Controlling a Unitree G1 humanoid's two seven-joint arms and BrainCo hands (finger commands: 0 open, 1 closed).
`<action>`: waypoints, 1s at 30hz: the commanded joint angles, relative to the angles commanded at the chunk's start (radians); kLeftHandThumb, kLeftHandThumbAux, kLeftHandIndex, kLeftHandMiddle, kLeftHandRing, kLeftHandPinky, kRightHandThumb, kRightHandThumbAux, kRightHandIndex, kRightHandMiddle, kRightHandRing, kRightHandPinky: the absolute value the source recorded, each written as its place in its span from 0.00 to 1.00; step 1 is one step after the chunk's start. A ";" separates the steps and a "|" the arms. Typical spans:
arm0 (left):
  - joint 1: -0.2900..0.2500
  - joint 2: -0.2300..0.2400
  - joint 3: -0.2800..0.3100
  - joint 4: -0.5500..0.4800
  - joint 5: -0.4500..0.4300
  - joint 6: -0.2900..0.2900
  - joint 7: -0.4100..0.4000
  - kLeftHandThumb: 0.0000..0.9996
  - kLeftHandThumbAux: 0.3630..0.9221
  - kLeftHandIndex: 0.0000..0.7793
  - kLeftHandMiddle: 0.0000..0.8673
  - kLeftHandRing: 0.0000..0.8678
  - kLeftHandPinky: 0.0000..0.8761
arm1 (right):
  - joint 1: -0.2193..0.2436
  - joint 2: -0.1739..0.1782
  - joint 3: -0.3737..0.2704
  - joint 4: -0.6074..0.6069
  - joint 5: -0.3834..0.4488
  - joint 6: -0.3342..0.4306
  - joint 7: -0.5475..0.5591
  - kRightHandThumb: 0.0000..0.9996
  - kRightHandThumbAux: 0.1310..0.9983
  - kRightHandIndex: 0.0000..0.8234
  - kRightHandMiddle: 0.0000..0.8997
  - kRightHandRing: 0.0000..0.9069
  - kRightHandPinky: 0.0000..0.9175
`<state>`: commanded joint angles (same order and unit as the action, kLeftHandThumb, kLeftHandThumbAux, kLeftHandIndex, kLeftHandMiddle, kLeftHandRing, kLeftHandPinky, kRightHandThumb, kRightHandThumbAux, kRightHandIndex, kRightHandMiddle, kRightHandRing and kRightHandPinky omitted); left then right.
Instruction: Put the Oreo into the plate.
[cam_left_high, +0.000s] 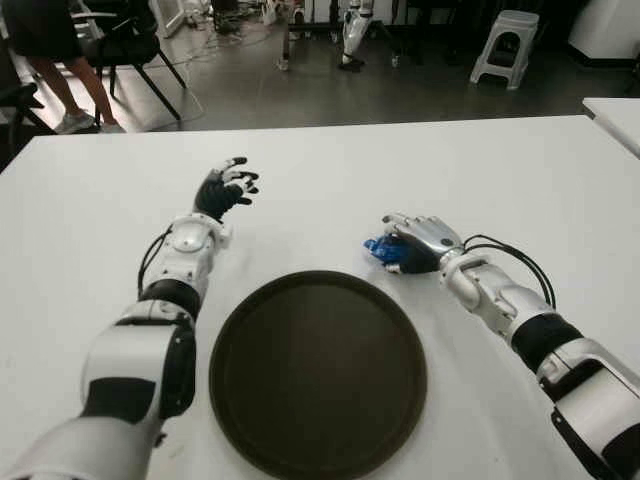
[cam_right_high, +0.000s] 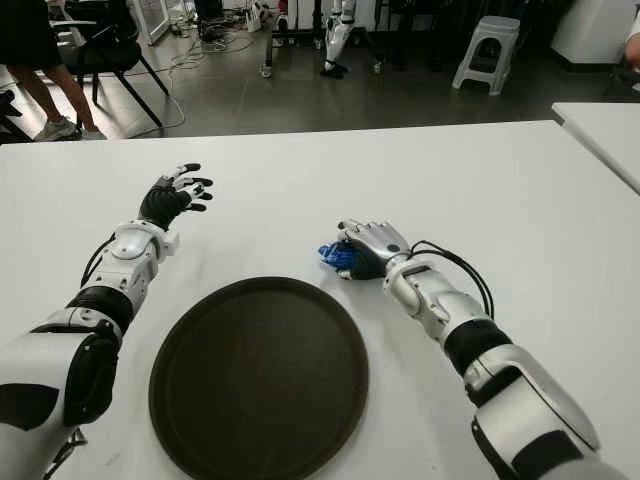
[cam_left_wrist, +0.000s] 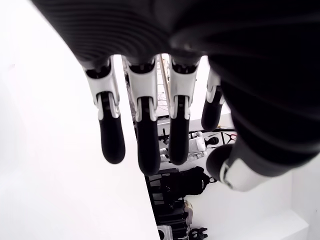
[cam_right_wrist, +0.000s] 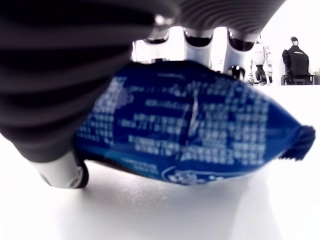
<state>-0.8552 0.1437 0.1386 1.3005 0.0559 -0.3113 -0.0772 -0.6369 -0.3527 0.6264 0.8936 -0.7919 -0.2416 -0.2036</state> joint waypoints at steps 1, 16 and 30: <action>0.000 0.000 0.001 0.000 -0.001 0.001 0.000 0.14 0.53 0.23 0.37 0.40 0.43 | -0.001 0.001 0.000 0.002 -0.001 -0.001 -0.004 0.69 0.69 0.52 0.81 0.81 0.79; 0.001 -0.001 0.004 0.001 -0.006 -0.001 -0.007 0.13 0.48 0.23 0.36 0.39 0.41 | -0.017 0.016 0.006 0.041 -0.007 0.000 -0.027 0.69 0.69 0.52 0.81 0.81 0.79; -0.002 -0.001 0.003 0.007 -0.002 0.006 -0.003 0.14 0.50 0.23 0.37 0.39 0.41 | -0.056 0.041 -0.028 0.076 0.024 -0.025 -0.066 0.69 0.69 0.53 0.83 0.82 0.80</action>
<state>-0.8572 0.1427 0.1420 1.3076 0.0538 -0.3058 -0.0803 -0.6926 -0.3119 0.5988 0.9695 -0.7680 -0.2670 -0.2697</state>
